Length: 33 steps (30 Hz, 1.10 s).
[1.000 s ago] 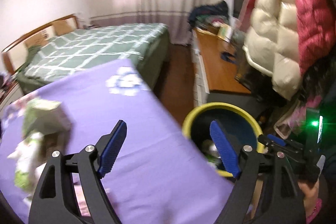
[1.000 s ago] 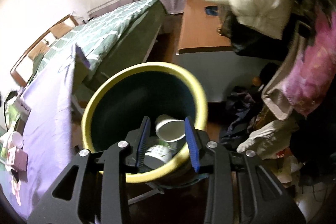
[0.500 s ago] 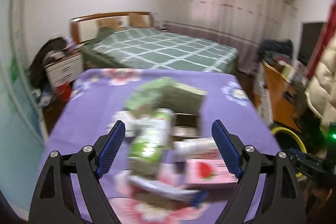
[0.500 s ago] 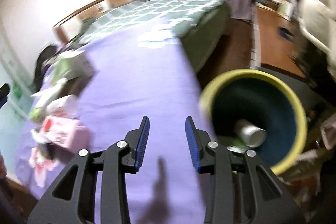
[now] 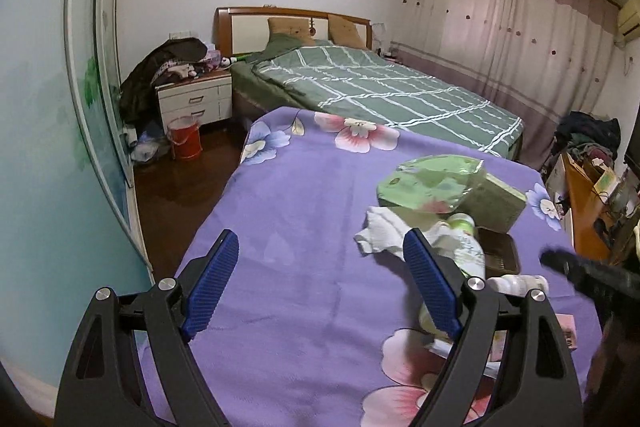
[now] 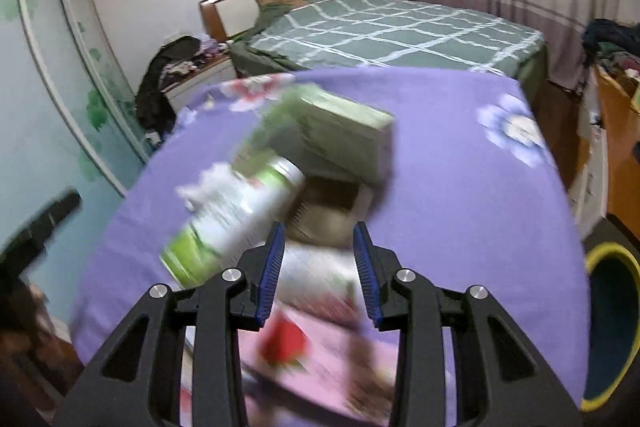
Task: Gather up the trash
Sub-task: 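Reach the right tool to the clear plastic bag and grasp it, then drop the bag in the bin with right tool while left tool reaches for carton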
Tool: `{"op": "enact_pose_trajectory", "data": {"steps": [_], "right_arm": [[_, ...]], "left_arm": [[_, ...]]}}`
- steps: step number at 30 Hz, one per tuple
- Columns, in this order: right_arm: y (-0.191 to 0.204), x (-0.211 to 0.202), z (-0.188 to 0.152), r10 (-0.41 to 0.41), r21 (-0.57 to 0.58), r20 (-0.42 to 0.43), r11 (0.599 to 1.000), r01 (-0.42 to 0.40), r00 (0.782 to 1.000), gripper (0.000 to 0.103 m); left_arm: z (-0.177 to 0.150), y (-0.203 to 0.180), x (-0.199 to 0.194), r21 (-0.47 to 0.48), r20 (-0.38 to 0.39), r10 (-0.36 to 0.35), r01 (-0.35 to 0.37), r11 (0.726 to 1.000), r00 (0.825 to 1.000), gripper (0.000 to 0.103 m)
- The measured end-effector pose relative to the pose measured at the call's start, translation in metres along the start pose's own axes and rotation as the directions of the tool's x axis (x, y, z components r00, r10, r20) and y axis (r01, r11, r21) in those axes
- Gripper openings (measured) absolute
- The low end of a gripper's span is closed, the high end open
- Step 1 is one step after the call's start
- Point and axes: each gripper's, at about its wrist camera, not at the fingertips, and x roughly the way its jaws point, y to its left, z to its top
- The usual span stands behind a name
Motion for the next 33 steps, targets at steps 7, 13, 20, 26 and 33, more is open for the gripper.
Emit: {"op": "enact_pose_trajectory", "data": {"steps": [7, 13, 20, 26, 33], "right_arm": [[0.031, 0.054, 0.057, 0.014, 0.008, -0.018, 1.000, -0.014, 1.000, 0.034], [0.039, 0.100, 0.081, -0.026, 0.023, -0.081, 0.999, 0.027, 0.996, 0.041], [0.045, 0.127, 0.085, -0.009, 0.027, -0.128, 1.000, 0.013, 0.992, 0.019], [0.056, 0.102, 0.083, 0.005, -0.009, -0.059, 1.000, -0.006, 0.998, 0.007], [0.053, 0.039, 0.075, 0.016, -0.014, 0.068, 1.000, -0.015, 0.998, 0.007]], "left_arm": [[0.008, -0.004, 0.023, 0.009, -0.017, -0.015, 0.015, 1.000, 1.000, 0.083], [0.016, -0.003, 0.039, 0.003, -0.016, -0.021, 0.021, 1.000, 1.000, 0.083], [0.018, 0.001, 0.049, -0.004, -0.028, -0.038, 0.038, 0.999, 0.999, 0.083], [0.015, 0.000, 0.049, -0.010, -0.031, -0.051, 0.051, 0.999, 0.998, 0.083], [0.015, -0.005, 0.035, 0.003, -0.013, -0.062, 0.062, 0.998, 0.998, 0.083]]}}
